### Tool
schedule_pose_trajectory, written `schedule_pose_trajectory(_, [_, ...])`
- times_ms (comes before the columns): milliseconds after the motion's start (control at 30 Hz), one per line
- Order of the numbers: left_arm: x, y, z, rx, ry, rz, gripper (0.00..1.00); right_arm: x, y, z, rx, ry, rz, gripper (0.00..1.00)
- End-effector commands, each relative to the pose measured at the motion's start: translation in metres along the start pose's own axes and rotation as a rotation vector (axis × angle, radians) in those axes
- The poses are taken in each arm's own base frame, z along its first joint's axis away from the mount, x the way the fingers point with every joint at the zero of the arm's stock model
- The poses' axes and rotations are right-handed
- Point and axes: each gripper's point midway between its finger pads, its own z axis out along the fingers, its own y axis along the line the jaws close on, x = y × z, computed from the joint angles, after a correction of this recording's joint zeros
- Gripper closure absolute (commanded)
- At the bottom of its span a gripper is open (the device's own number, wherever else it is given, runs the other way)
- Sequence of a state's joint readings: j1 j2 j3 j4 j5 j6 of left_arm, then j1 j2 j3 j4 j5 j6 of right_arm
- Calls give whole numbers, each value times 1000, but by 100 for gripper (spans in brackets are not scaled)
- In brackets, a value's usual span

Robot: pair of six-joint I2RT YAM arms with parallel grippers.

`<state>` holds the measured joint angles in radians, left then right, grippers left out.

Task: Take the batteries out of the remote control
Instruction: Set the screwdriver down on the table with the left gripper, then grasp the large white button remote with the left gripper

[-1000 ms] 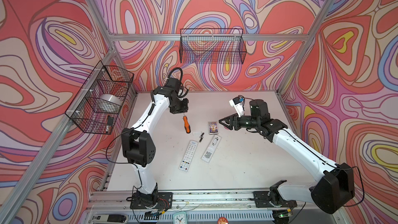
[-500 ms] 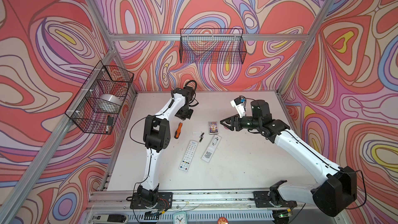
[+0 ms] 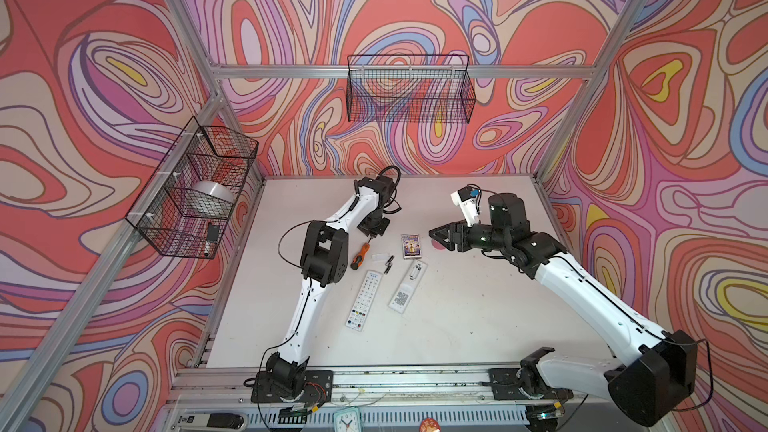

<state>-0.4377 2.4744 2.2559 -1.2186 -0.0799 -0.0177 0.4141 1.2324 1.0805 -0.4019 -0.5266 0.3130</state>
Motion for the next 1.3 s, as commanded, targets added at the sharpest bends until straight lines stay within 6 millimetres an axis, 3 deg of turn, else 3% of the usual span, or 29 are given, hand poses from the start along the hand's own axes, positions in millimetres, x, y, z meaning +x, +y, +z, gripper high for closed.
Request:
schedule_pose_trajectory(0, [-1,-2,5,24,8,10,71,0,-1,-3,20,-6,16,2])
schedule_pose_trajectory(133, [-6,-7,-7,60,-26,-5,65,-6,-1,-1,24,-14,26,2])
schedule_pose_trajectory(233, [-12,-12,-32,114,-92,-22,50,-14,-6,-1,59,-38,42,2])
schedule_pose_trajectory(267, [-14,-14,-46,135,-127,-34,40,-19,-7,-1,67,-53,41,2])
schedule_pose_trajectory(300, [-15,-16,-60,160,-161,-47,11,-23,-7,-2,75,-74,44,2])
schedule_pose_trajectory(333, [-13,-19,-73,184,-191,-63,0,-27,-8,-2,81,-94,60,2])
schedule_pose_trajectory(400, [-4,-27,-104,263,-265,-100,0,-36,-21,-4,137,-165,203,2])
schedule_pose_trajectory(467, [17,-30,-122,305,-309,-130,0,-36,-35,-7,189,-173,338,2])
schedule_pose_trajectory(533, [45,-31,-129,321,-314,-158,0,-39,-25,1,92,-140,297,2])
schedule_pose_trajectory(700, [139,-55,-107,401,-130,-203,0,-35,-36,19,124,-58,302,5])
schedule_pose_trajectory(833, [191,-67,-77,354,-21,-184,0,-37,-36,29,114,-18,302,6])
schedule_pose_trajectory(967, [207,-68,-59,340,12,-218,6,-35,-38,39,94,-2,337,7])
schedule_pose_trajectory(1267, [198,-74,-30,221,90,-126,24,-34,-36,38,81,4,356,7])
